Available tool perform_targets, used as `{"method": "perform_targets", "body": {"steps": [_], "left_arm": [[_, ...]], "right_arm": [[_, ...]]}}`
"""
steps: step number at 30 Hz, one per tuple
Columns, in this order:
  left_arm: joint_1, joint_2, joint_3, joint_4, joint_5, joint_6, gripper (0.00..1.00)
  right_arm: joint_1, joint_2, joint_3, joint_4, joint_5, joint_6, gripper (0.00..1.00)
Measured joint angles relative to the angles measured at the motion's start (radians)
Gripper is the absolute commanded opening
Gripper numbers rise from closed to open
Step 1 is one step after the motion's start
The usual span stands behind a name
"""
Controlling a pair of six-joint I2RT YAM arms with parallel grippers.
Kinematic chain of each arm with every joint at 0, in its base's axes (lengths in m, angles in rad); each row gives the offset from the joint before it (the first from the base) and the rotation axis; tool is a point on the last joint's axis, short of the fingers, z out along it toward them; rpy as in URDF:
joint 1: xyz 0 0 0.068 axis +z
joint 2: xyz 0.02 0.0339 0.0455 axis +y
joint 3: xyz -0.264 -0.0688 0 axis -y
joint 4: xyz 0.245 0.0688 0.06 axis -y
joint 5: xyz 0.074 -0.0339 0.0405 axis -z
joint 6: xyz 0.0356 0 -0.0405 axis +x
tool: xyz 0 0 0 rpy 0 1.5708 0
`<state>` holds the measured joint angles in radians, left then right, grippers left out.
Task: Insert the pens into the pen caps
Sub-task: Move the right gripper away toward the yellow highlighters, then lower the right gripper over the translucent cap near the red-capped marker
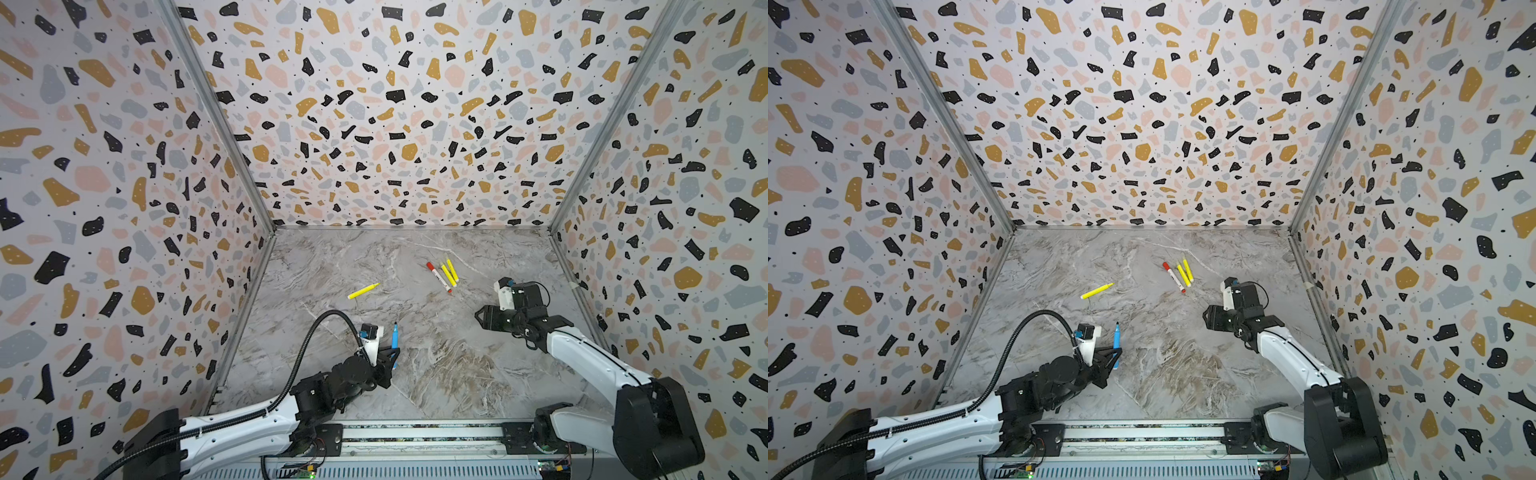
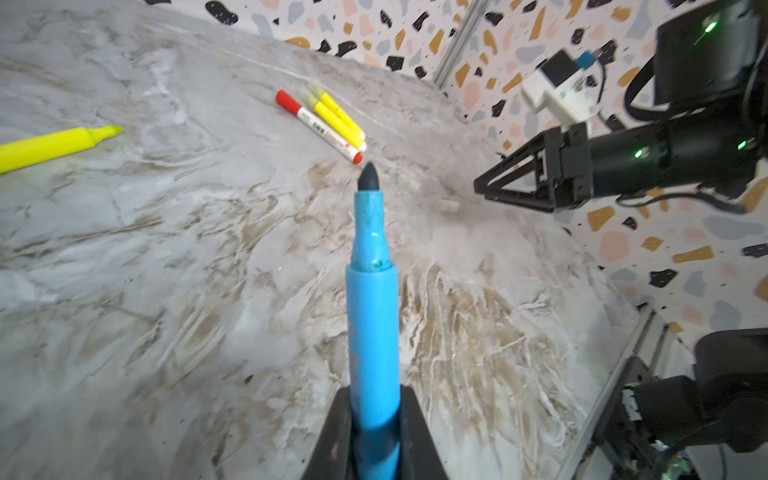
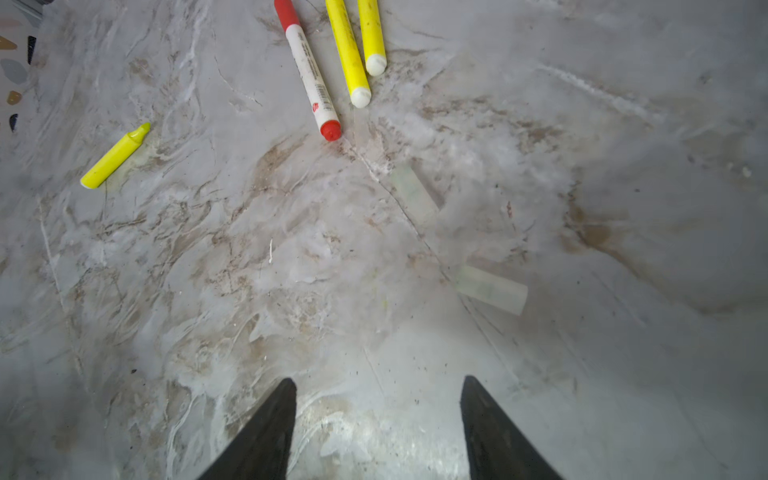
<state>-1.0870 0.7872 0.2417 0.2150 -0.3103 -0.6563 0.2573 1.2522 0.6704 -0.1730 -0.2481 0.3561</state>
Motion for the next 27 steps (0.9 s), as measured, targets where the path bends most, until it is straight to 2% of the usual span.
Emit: {"method": "perform_targets", "body": {"steps": [6, 10, 17, 27], "left_arm": [[0.054, 0.038, 0.000, -0.055, -0.006, -0.050, 0.03], [0.075, 0.029, 0.000, -0.067, 0.001, -0.074, 0.03], [0.076, -0.012, -0.016, -0.086, 0.016, -0.092, 0.03], [0.076, -0.013, -0.021, -0.087, 0.021, -0.096, 0.04]], "right_arm": [[-0.009, 0.216, 0.197, -0.008, 0.029, -0.091, 0.57], [-0.016, 0.351, 0.282, -0.014, 0.038, -0.126, 0.57], [-0.018, 0.482, 0.357, -0.049, 0.053, -0.158, 0.56], [0.019, 0.578, 0.419, -0.063, 0.059, -0.184, 0.52]]}}
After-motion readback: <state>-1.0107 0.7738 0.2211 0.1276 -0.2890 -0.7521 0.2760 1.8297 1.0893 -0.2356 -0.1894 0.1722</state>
